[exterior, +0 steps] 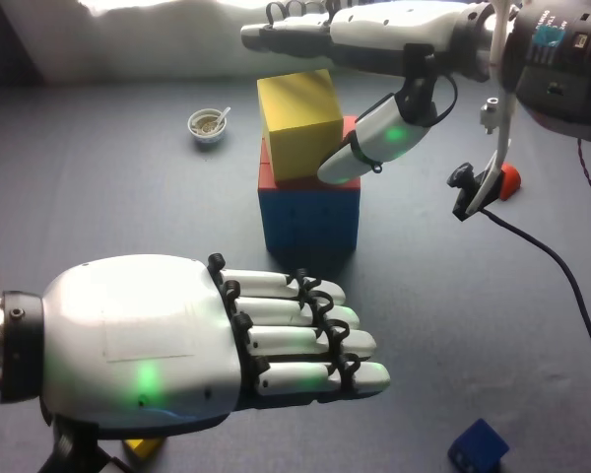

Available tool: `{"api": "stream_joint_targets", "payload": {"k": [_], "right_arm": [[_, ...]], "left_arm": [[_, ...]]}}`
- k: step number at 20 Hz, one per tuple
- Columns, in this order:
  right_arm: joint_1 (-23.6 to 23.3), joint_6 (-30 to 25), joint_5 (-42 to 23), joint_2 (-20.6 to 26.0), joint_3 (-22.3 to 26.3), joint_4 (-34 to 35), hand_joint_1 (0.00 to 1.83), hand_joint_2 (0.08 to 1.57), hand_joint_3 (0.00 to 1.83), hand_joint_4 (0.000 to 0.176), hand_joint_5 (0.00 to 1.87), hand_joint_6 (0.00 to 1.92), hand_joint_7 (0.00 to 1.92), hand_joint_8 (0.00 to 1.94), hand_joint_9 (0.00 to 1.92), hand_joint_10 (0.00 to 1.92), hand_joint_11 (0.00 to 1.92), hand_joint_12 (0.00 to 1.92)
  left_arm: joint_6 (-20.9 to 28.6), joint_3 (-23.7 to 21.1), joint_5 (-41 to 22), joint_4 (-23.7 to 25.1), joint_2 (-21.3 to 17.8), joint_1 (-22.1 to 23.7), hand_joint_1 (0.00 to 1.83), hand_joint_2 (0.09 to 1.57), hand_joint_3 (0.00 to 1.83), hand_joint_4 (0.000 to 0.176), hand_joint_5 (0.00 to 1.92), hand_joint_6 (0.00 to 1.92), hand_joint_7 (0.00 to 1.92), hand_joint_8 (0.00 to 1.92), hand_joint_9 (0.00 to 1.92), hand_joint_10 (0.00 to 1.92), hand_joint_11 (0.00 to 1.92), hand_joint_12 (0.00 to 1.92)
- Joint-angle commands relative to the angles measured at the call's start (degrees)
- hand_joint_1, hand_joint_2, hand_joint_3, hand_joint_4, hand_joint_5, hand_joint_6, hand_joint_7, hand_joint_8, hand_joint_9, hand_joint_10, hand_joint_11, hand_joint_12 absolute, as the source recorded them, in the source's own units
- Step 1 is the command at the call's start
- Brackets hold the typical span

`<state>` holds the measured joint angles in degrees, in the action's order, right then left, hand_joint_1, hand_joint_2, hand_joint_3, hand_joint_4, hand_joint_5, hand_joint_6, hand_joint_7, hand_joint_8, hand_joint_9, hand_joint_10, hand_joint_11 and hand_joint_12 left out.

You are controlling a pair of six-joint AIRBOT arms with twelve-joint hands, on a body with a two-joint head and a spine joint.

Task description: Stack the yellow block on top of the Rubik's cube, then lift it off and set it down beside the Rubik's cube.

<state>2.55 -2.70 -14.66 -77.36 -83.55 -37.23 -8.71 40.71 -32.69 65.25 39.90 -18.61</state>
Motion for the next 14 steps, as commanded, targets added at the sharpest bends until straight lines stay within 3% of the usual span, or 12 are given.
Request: {"api": "stream_joint_targets", "payload": {"k": [1, 4, 9, 12, 14], "right_arm": [[-0.1, -0.4, -5.6, 0.8, -0.1, 1.2, 1.11, 0.93, 0.04, 0.0, 0.0, 0.0, 0.0, 0.0, 0.0, 0.0, 0.0, 0.0], [0.2, -0.5, -5.6, 0.9, -0.1, 1.3, 1.19, 0.93, 0.03, 0.0, 0.0, 0.0, 0.0, 0.0, 0.0, 0.0, 0.0, 0.0], [0.7, -0.6, -5.6, 1.0, -0.1, 3.5, 1.14, 0.93, 0.03, 0.0, 0.0, 0.0, 0.0, 0.0, 0.0, 0.0, 0.0, 0.0], [0.6, -0.7, -5.8, 1.1, -0.1, 3.5, 1.13, 0.95, 0.04, 0.0, 0.0, 0.0, 0.0, 0.0, 0.0, 0.0, 0.0, 0.0], [0.6, -1.2, -5.9, 1.1, -0.1, 3.6, 1.15, 0.98, 0.05, 0.0, 0.0, 0.0, 0.0, 0.0, 0.0, 0.0, 0.0, 0.0]], "left_arm": [[0.2, 0.1, -4.3, -2.2, -0.2, 0.7, 0.15, 0.87, 0.0, 0.0, 0.0, 0.0, 0.03, 0.0, 0.05, 0.0, 0.03, 0.06], [0.2, 0.3, -4.3, -2.2, -0.2, 0.7, 0.13, 0.87, 0.0, 0.0, 0.01, 0.0, 0.04, 0.0, 0.05, 0.0, 0.03, 0.07], [1.0, 0.3, -3.4, -2.2, -0.1, 0.7, 0.1, 0.87, 0.0, 0.0, 0.01, 0.0, 0.04, 0.0, 0.04, 0.0, 0.02, 0.07], [2.6, 0.8, 3.9, -2.2, -0.1, 0.7, 0.13, 0.87, 0.0, 0.0, 0.02, 0.0, 0.04, 0.0, 0.04, 0.0, 0.02, 0.07], [2.6, 1.2, 12.3, -0.5, 0.0, 2.0, 0.14, 0.88, 0.0, 0.0, 0.03, 0.01, 0.06, 0.01, 0.07, 0.01, 0.03, 0.09]]}}
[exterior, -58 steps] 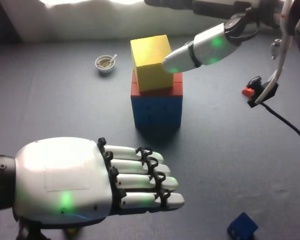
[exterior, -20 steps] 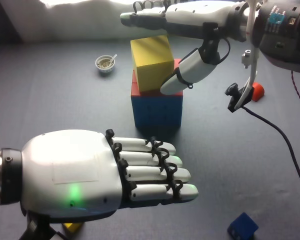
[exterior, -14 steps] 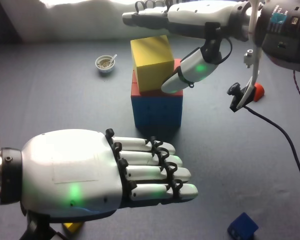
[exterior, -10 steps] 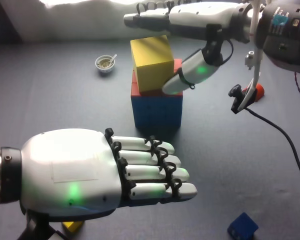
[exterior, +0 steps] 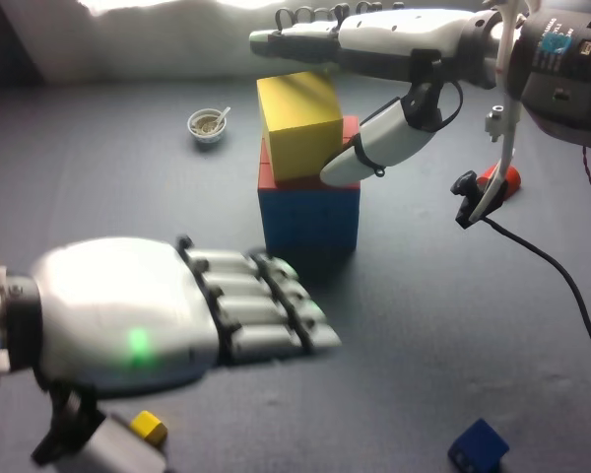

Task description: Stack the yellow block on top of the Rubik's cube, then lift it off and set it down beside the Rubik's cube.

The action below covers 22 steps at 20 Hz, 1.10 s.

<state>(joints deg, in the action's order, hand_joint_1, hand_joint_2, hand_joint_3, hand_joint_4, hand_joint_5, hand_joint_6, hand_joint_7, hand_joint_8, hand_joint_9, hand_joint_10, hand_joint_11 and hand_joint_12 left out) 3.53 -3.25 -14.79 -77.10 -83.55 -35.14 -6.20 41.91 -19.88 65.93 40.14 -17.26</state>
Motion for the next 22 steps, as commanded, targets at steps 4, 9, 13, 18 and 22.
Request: {"api": "stream_joint_targets", "payload": {"k": [4, 9, 13, 18, 22], "right_arm": [[-0.4, -0.9, -5.8, 0.8, -0.1, 1.5, 1.22, 1.01, 0.05, 0.0, 0.0, 0.0, 0.0, 0.0, 0.0, 0.0, 0.0, 0.0], [-0.3, -0.9, -5.8, 0.9, -0.1, 1.5, 1.16, 1.06, 0.07, 0.0, 0.0, 0.0, 0.0, 0.0, 0.0, 0.0, 0.01, 0.0], [-0.4, -0.9, -5.8, 0.9, -0.1, 1.5, 1.28, 1.17, 0.0, 0.0, 0.46, 0.1, 0.53, 0.2, 0.44, 0.18, 0.0, 1.29], [-0.3, -3.3, -5.8, 1.0, -0.1, 1.6, 1.35, 1.2, 0.0, 0.0, 0.74, 1.32, 0.92, 1.18, 0.67, 1.45, 0.37, 1.8], [-0.4, -3.6, -5.8, 2.0, 0.7, 1.6, 1.35, 1.19, 0.0, 0.0, 0.76, 1.27, 0.93, 1.15, 0.7, 1.45, 0.43, 1.76]], "left_arm": [[-1.4, 0.3, 4.1, 4.9, 0.0, 1.3, 0.15, 0.86, 0.0, 0.0, 0.06, 0.0, 0.09, 0.0, 0.09, 0.01, 0.04, 0.14], [-6.6, 0.8, 6.7, 9.0, -0.1, 2.1, 0.16, 0.88, 0.0, 0.0, 0.02, 0.01, 0.05, 0.02, 0.06, 0.02, 0.04, 0.06], [-6.6, 0.7, 8.3, 11.6, -0.1, 2.9, 0.17, 0.88, 0.0, 0.0, 0.04, 0.01, 0.07, 0.02, 0.07, 0.01, 0.06, 0.07], [-7.2, 0.1, 13.0, 13.2, 0.0, 2.9, 0.17, 0.9, 0.01, 0.0, 0.03, 0.0, 0.07, 0.0, 0.07, 0.0, 0.05, 0.09], [-7.2, -1.2, 19.2, 15.7, -0.2, 2.8, 0.16, 0.89, 0.0, 0.0, 0.05, 0.0, 0.08, 0.0, 0.1, 0.01, 0.07, 0.12]]}}
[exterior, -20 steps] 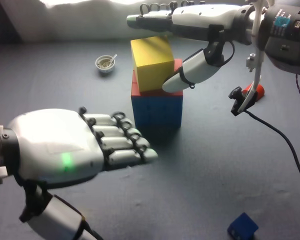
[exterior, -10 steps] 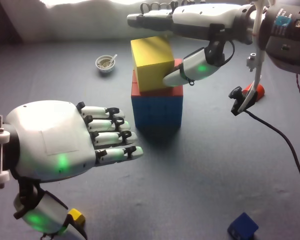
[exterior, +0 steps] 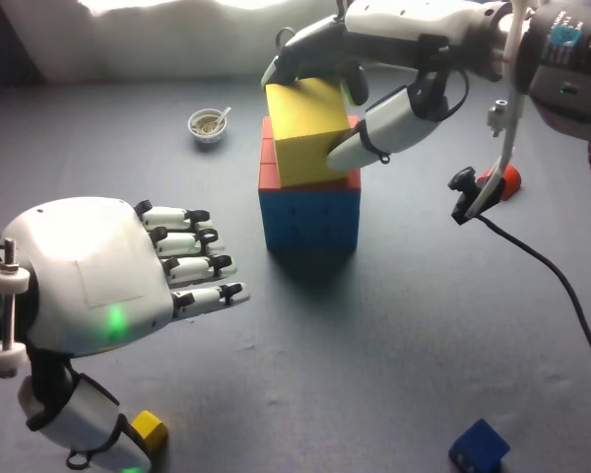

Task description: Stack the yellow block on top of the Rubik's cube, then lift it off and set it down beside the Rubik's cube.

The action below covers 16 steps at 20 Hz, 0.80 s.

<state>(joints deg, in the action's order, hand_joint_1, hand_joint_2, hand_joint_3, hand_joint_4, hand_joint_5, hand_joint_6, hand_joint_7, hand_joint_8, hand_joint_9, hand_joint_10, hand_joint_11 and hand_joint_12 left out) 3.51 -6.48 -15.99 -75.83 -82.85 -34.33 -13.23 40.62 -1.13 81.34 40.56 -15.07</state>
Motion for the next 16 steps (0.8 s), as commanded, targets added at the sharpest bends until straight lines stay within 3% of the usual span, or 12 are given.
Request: {"api": "stream_joint_targets", "payload": {"k": [1, 4, 5, 9, 10, 13, 16], "right_arm": [[-0.4, -0.5, -4.8, 1.2, 0.4, 0.8, 1.35, 1.19, 0.0, 0.0, 0.75, 1.28, 0.93, 1.15, 0.7, 1.45, 0.43, 1.76], [-0.8, -0.5, -5.4, 3.7, 2.9, 0.8, 1.34, 1.21, 0.0, 0.0, 0.71, 1.35, 0.88, 1.23, 0.66, 1.5, 0.38, 1.8], [-1.1, -0.5, -5.4, 4.9, 4.1, 0.8, 1.35, 1.21, 0.0, 0.0, 0.72, 1.37, 0.89, 1.19, 0.68, 1.47, 0.38, 1.77], [-2.4, -0.2, -5.4, 9.5, 9.1, 0.8, 1.34, 1.21, 0.0, 0.0, 0.72, 1.36, 0.87, 1.21, 0.69, 1.45, 0.39, 1.76], [-2.7, 0.1, -5.3, 11.0, 10.7, 0.7, 1.35, 1.19, 0.0, 0.0, 0.74, 1.31, 0.91, 1.18, 0.73, 1.42, 0.41, 1.74], [-2.9, 0.1, -5.1, 15.8, 15.1, 0.7, 1.35, 1.2, 0.0, 0.0, 0.75, 1.33, 0.87, 1.19, 0.74, 1.42, 0.4, 1.75], [-2.0, -0.5, -6.2, 20.6, 19.9, 0.8, 1.36, 1.17, 0.0, 0.0, 0.8, 1.22, 0.93, 1.1, 0.78, 1.38, 0.45, 1.73]], "left_arm": [[-0.2, 0.3, -0.2, -0.2, -0.6, 0.5, 0.14, 0.89, 0.0, 0.0, 0.04, 0.0, 0.08, 0.0, 0.1, 0.0, 0.06, 0.12], [-0.2, -0.2, 0.4, 0.7, -0.6, 0.4, 0.2, 0.88, 0.0, 0.0, 0.07, 0.01, 0.1, 0.01, 0.11, 0.01, 0.08, 0.14], [-0.2, -0.3, 0.7, 1.0, -0.6, 0.4, 0.18, 0.9, 0.0, 0.0, 0.06, 0.0, 0.1, 0.0, 0.11, 0.0, 0.02, 0.23], [-0.2, -0.3, 1.2, 1.0, -0.8, 0.4, 0.15, 0.91, 0.0, 0.0, 0.02, 0.0, 0.07, 0.0, 0.09, 0.0, 0.0, 0.22], [-0.2, -0.4, 1.2, 1.1, -0.8, 0.4, 0.13, 0.9, 0.0, 0.0, 0.05, 0.0, 0.1, 0.0, 0.12, 0.0, 0.0, 0.29], [-0.2, -0.8, 1.7, 0.9, -0.8, 0.4, 0.17, 0.9, 0.0, 0.0, 0.1, 0.01, 0.13, 0.01, 0.16, 0.01, 0.05, 0.27], [-0.2, -1.2, 1.9, 0.7, -1.1, 0.3, 0.11, 0.92, 0.01, 0.0, 0.05, 0.0, 0.09, 0.0, 0.1, 0.0, 0.01, 0.26]]}}
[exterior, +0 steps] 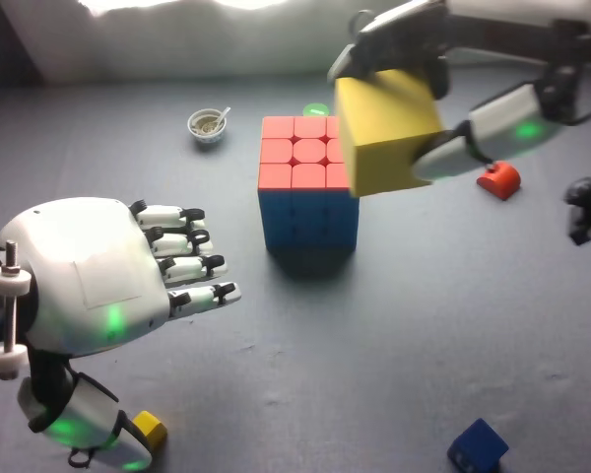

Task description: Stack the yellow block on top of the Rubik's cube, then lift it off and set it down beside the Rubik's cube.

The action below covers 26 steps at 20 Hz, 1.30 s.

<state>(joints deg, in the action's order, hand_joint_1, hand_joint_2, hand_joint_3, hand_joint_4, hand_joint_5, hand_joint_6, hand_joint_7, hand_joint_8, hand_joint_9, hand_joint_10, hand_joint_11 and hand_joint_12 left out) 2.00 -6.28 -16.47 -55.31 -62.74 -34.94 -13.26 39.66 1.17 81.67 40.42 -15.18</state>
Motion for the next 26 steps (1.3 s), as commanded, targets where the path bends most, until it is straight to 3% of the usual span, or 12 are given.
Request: {"api": "stream_joint_targets", "payload": {"k": [1, 3, 7, 11, 14, 16, 18, 26], "right_arm": [[0.4, -0.8, -6.9, 1.6, 1.3, 1.4, 1.36, 1.17, 0.0, 0.0, 0.8, 1.22, 0.93, 1.1, 0.78, 1.38, 0.45, 1.73], [2.8, -0.3, -9.9, 4.3, 4.0, 1.4, 1.36, 1.18, 0.0, 0.0, 0.77, 1.26, 0.93, 1.11, 0.76, 1.42, 0.4, 1.73], [8.8, 0.1, -13.3, 5.7, 5.2, 2.7, 1.36, 1.18, 0.0, 0.0, 0.76, 1.28, 0.94, 1.12, 0.73, 1.41, 0.4, 1.73], [16.4, 6.2, -20.8, 5.5, 5.1, 9.6, 1.36, 1.17, 0.0, 0.0, 0.78, 1.23, 0.95, 1.11, 0.76, 1.41, 0.4, 1.72], [20.8, 11.4, -24.0, 4.5, 5.1, 15.9, 1.35, 1.19, 0.0, 0.0, 0.75, 1.29, 0.93, 1.14, 0.72, 1.42, 0.4, 1.73], [22.8, 12.3, -24.6, 3.4, 4.8, 16.4, 1.36, 1.17, 0.0, 0.0, 0.78, 1.25, 0.96, 1.09, 0.76, 1.38, 0.43, 1.7], [24.9, 14.2, -25.1, 2.3, 4.5, 17.5, 1.36, 1.16, 0.0, 0.0, 0.8, 1.21, 0.97, 1.06, 0.78, 1.37, 0.45, 1.7], [31.2, 22.5, -30.3, -2.6, 0.8, 26.8, 1.36, 1.17, 0.0, 0.0, 0.77, 1.28, 0.95, 1.08, 0.76, 1.37, 0.43, 1.69]], "left_arm": [[-0.2, -0.2, -0.4, 0.3, -1.0, 0.4, 0.11, 0.92, 0.01, 0.0, 0.05, 0.0, 0.09, 0.0, 0.1, 0.0, 0.01, 0.26], [-0.2, -0.1, -0.4, 0.3, -1.0, 0.4, 0.09, 0.92, 0.01, 0.0, 0.02, 0.0, 0.06, 0.0, 0.08, 0.0, 0.01, 0.19], [-0.2, 0.0, -0.1, 0.1, -1.0, 0.4, 0.11, 0.93, 0.0, 0.0, 0.04, 0.0, 0.07, 0.0, 0.09, 0.0, 0.0, 0.24], [-0.2, 0.1, 0.1, 0.1, -1.0, 0.4, 0.07, 0.92, 0.0, 0.0, 0.06, 0.0, 0.1, 0.0, 0.12, 0.0, 0.0, 0.32], [-0.1, 0.1, 0.2, 0.1, -1.0, 0.4, 0.08, 0.92, 0.0, 0.0, 0.02, 0.0, 0.07, 0.0, 0.08, 0.0, 0.0, 0.21], [-0.1, 0.1, 0.2, -0.1, -1.0, 0.4, 0.09, 0.92, 0.0, 0.0, 0.03, 0.0, 0.09, 0.0, 0.11, 0.0, 0.0, 0.27], [-0.1, 0.1, 0.3, -0.1, -1.0, 0.5, 0.07, 0.93, 0.0, 0.0, 0.0, 0.0, 0.04, 0.0, 0.07, 0.0, 0.0, 0.17], [-0.1, 0.4, 0.6, -0.7, -0.9, 0.5, 0.06, 0.92, 0.0, 0.0, 0.04, 0.0, 0.08, 0.0, 0.1, 0.0, 0.01, 0.25]]}}
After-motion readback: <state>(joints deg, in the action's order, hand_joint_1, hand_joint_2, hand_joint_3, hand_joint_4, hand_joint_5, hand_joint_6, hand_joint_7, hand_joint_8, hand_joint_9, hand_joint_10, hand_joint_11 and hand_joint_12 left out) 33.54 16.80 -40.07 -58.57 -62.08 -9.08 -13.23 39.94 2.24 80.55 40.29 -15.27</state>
